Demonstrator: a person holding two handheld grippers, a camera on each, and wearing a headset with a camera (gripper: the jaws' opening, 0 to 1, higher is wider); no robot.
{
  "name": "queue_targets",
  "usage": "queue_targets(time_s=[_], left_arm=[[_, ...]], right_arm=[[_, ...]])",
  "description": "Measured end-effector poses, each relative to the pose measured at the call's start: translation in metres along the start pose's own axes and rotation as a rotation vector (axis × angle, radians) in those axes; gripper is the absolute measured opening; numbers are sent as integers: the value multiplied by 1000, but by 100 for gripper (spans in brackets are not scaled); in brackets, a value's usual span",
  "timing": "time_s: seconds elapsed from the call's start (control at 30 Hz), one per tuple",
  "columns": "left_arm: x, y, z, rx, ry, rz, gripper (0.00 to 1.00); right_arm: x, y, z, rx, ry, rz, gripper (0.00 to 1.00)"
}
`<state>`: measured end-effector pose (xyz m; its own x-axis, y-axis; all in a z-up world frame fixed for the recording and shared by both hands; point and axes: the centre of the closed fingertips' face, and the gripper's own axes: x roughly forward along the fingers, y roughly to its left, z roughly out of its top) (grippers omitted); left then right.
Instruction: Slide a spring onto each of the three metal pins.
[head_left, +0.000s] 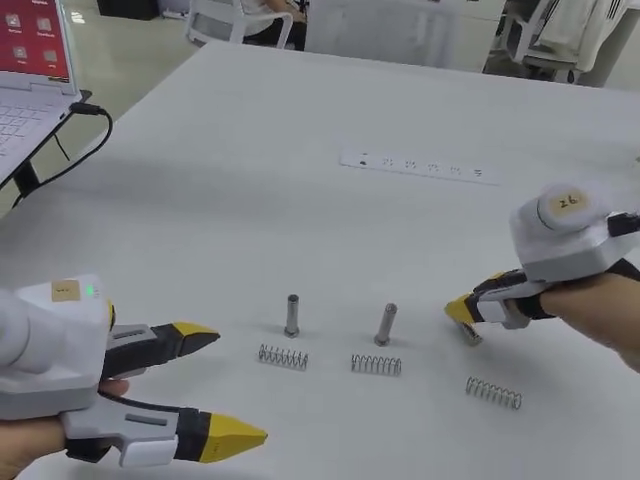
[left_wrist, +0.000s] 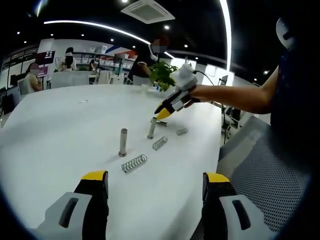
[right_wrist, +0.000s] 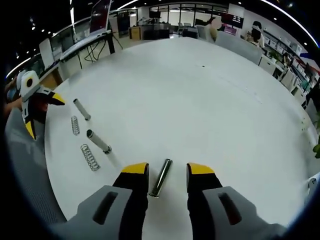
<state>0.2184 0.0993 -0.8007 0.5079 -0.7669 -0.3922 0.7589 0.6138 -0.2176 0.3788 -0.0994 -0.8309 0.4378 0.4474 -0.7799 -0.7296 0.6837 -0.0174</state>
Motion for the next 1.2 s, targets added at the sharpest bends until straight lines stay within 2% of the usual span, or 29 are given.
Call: queue_targets(time_s=[0.67,1.2], left_arm=[[1,3,-1,-9,-6,1,72],[1,3,-2,-13,-9,-4,71]], right_arm=[[16,3,-6,54,62,3,16],[22,0,-8,87,117,-53,9]])
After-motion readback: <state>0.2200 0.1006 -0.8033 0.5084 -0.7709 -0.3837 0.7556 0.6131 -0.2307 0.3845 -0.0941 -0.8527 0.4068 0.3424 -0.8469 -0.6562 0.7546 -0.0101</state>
